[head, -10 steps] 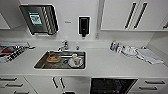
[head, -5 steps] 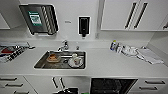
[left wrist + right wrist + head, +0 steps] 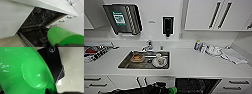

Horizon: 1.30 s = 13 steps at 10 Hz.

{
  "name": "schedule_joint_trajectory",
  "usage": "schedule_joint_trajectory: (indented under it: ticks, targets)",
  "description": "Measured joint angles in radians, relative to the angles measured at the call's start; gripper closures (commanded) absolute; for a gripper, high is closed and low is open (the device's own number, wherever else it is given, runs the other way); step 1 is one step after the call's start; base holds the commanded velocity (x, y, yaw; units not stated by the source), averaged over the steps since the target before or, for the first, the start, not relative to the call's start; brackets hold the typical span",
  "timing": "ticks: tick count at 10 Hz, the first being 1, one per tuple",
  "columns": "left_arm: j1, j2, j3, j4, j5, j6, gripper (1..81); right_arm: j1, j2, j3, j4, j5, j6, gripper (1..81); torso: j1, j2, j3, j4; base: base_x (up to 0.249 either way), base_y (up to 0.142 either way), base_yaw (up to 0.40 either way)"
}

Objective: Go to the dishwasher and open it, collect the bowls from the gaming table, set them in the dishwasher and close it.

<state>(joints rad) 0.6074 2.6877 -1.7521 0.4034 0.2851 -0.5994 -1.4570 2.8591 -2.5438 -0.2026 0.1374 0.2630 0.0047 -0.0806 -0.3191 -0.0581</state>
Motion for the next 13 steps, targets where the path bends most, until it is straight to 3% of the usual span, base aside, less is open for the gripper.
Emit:
schedule_joint_trajectory:
  ticks: [4,9,13]
  targets:
    - [-0.011,0.073,-0.054,0.0,0.007,-0.003,81.1,0.006,0.0,0.001,0.0,0.0,0.0,81.1,0.0,0.0,-0.001,0.0,0.0,0.0,0.0]
    - [-0.037,0.111,-0.096,0.001,0.011,-0.003,81.1,0.024,0.004,0.002,0.004,0.012,0.008,81.1,0.001,0.001,-0.086,0.0,0.0,0.0,0.0]
    - [-0.051,0.153,-0.15,0.002,0.026,-0.003,81.1,0.027,0.004,0.002,0.006,0.012,0.009,81.1,0.001,0.001,-0.098,0.0,0.0,0.0,0.0]
